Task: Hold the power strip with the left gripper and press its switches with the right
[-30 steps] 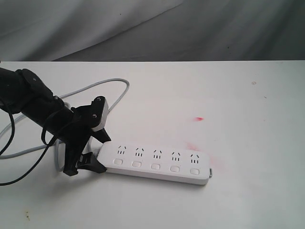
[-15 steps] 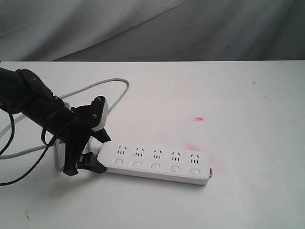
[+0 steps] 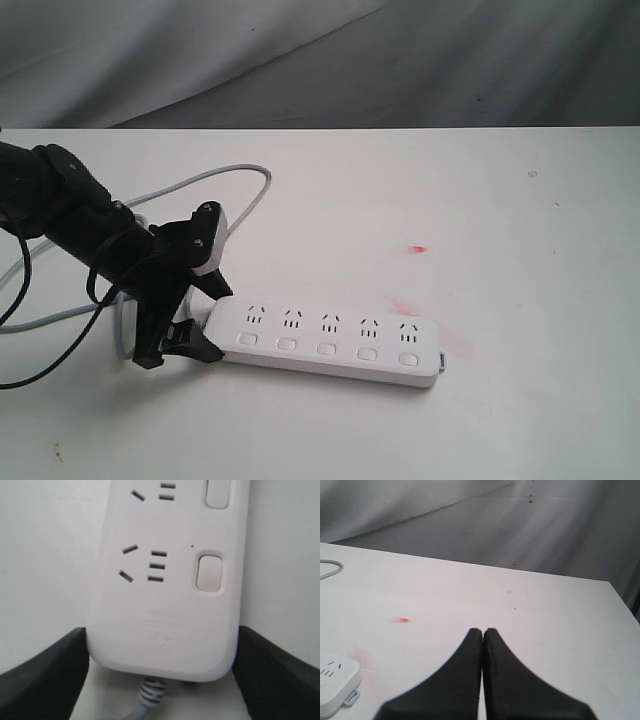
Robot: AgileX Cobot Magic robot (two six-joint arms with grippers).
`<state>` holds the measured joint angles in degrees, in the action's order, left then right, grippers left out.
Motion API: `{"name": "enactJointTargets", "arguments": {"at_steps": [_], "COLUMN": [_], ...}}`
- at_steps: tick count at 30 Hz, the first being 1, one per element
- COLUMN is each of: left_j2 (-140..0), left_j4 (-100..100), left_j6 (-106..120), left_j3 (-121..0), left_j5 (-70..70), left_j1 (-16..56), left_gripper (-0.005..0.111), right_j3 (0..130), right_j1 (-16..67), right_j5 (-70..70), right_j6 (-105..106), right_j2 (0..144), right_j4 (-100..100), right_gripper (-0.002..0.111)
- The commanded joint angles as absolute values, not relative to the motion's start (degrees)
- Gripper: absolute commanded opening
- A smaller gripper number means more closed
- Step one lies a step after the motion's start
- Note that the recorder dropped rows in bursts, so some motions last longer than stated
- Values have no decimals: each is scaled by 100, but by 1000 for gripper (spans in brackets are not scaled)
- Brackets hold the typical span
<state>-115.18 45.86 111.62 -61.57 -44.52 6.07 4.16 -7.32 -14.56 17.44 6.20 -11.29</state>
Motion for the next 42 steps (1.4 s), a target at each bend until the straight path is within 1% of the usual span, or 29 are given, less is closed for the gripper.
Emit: {"name": "enactJointTargets", "arguments": {"at_steps": [1,19,35,37,39,40,42], "left_j2": [-11522,-11522,-11522,-11522,-11522,-11522,-11522], "left_j4": [4606,4617,5252,5252,5252,5252,5252], "left_j6": [11142,11142,10900,10900,10900,10900,10900], "left_j3": [-6168,-6168,-6168,-6168,-6168,-6168,-6168], "left_j5": [-4495,-4495,-4876,-4823,-4823,-4823,-4823], "left_j1": [624,624,624,624,624,624,624], "left_gripper": [59,59,59,63,73,84,89], "right_j3": [387,387,387,387,387,387,387], "right_j1": [-735,-735,-735,-735,-735,-735,-735], "right_j5": [-1444,-1444,-1444,-1444,-1444,-1444,-1444], "right_j6": [1717,1717,1706,1706,1706,1706,1706], "right_j2": [627,627,627,627,627,627,627], "right_j4": [-1091,-1091,-1091,-1091,-1091,-1091,-1091], "right_gripper": [0,0,0,0,0,0,0]}}
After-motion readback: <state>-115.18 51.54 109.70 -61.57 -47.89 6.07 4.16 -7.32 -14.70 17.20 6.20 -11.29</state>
